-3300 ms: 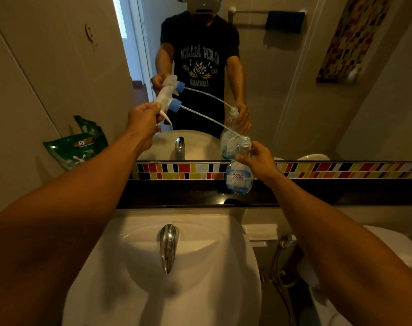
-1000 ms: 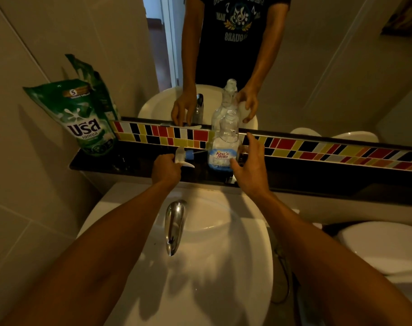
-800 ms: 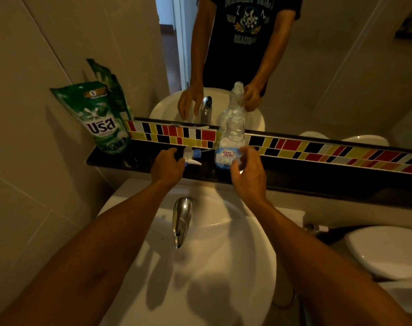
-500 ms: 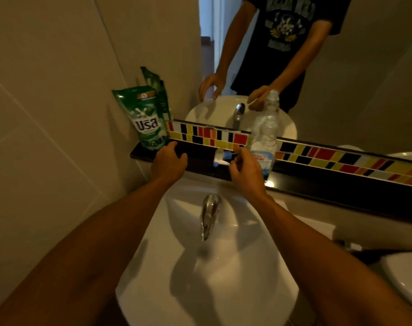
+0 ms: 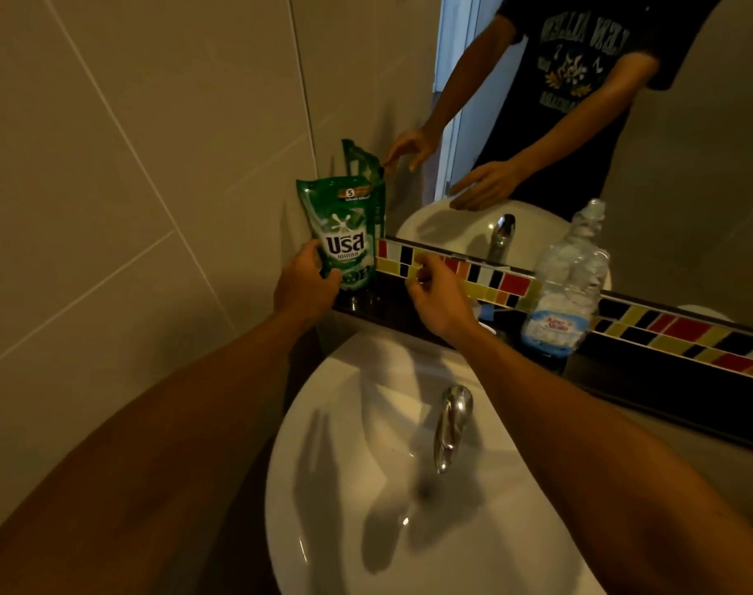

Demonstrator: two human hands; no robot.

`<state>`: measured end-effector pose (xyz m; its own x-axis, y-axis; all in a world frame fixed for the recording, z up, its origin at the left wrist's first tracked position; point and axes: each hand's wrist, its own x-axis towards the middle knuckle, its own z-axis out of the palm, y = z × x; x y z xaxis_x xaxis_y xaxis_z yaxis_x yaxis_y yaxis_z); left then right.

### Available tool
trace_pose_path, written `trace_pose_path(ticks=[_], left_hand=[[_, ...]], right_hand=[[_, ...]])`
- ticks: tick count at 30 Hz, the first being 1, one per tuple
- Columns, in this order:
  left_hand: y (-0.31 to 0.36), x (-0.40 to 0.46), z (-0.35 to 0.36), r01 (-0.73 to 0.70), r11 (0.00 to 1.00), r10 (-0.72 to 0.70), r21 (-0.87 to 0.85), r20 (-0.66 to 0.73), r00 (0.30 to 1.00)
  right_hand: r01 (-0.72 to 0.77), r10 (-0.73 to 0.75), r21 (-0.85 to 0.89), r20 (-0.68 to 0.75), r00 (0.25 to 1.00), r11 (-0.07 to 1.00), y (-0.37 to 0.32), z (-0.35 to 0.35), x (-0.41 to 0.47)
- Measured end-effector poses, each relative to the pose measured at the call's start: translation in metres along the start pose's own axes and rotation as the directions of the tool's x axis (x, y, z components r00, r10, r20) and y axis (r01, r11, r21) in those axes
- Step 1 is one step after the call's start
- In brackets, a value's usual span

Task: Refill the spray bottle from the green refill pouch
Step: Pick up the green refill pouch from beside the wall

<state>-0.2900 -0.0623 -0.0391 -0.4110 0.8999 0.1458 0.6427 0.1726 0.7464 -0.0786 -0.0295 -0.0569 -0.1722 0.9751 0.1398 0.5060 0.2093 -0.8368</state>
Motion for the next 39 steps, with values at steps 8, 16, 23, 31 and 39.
trace_pose_path(ticks=[8, 16, 23, 31, 39], left_hand=[[-0.031, 0.052, 0.008, 0.09, 0.968, -0.07, -0.235, 0.092, 0.993], [-0.052, 0.094, 0.037, 0.16, 0.909, -0.104, -0.385, 0.161, 0.981], [-0.064, 0.105, 0.057, 0.098, 0.885, -0.031, -0.455, 0.152, 0.988], [-0.064, 0.107, 0.058, 0.062, 0.864, 0.0, -0.5, 0.122, 0.992], [-0.054, 0.082, 0.055, 0.008, 0.855, 0.066, -0.519, 0.124, 0.99]], right_hand=[[-0.086, 0.082, 0.028, 0.122, 0.989, 0.996, -0.011, 0.043, 0.057], [-0.122, 0.106, 0.109, 0.139, 0.985, 0.987, -0.006, 0.081, 0.111], [-0.137, 0.138, 0.17, 0.003, 0.99, 0.976, 0.002, 0.102, 0.137], [-0.092, 0.115, 0.218, -0.094, 0.989, 0.972, 0.0, 0.112, 0.131], [-0.021, 0.064, 0.367, -0.107, 0.992, 0.93, 0.003, 0.09, 0.093]])
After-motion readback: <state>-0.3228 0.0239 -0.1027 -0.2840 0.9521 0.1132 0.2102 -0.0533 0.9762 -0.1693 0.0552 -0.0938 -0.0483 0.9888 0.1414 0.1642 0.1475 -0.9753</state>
